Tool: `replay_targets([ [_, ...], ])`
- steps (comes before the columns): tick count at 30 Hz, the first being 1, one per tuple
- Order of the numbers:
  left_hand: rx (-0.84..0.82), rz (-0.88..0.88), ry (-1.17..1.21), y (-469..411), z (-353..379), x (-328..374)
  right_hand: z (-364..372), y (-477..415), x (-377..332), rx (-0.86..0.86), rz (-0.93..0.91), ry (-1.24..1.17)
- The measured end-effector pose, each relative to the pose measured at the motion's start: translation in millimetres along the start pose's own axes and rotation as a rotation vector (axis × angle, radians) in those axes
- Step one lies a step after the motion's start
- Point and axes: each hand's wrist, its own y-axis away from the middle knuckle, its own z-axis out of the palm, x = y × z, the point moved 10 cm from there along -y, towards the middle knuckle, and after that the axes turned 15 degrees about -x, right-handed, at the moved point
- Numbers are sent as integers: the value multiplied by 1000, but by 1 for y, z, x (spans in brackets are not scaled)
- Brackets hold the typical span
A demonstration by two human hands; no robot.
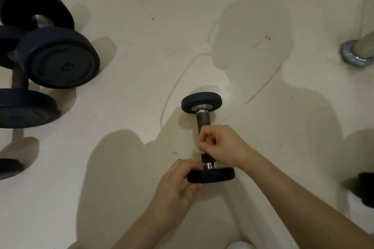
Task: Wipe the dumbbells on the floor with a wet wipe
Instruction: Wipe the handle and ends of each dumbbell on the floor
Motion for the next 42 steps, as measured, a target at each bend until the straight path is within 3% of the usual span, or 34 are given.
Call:
replay_targets([
  [2,3,11,-140,-1,-3,1,14,5,-3,-111,-20,98],
  [7,-23,-4,-336,-5,-6,13,-51,-26,-19,325,-92,86],
  [9,-47,-30,-366,-2,-9,11,-35,-20,-9,242,-89,16],
  [12,-65,-54,-471,2,-13,10,20,9,-4,-113,-54,-63],
  [13,-70,-70,-509,3,-13,7,27,8,-5,-160,-54,-47],
  [14,-80,-103,-534,5,-12,2,22,1,-11,-128,-62,-15],
  [17,-127,-288,-560,9,-16,-16,-20,-29,-28,198,-128,50],
  [19,-165,-346,-600,11,-19,-20,-19,-36,-29,208,-164,-11],
  [23,-116,-293,-549,14,-31,-6,48,-6,-18,-294,-63,-147],
  [24,-131,-296,-524,16,-28,-3,51,-5,-19,-345,-65,-119],
  [25,-147,-292,-533,16,-25,1,44,-13,-21,-312,-72,-81],
  [29,-76,-277,-670,16,-24,12,-2,-44,-37,101,-140,13],
  [32,-17,-310,-599,24,-32,5,13,-28,-51,279,-269,203],
  [36,11,-280,-507,29,-39,-12,26,-21,-48,57,-293,79],
  [38,25,-227,-454,31,-40,-14,41,-19,-54,-71,-286,276],
  [40,31,-185,-398,31,-41,-14,48,-18,-62,-83,-319,424],
  [42,24,-136,-330,28,-42,-13,43,-19,-71,-43,-402,426],
])
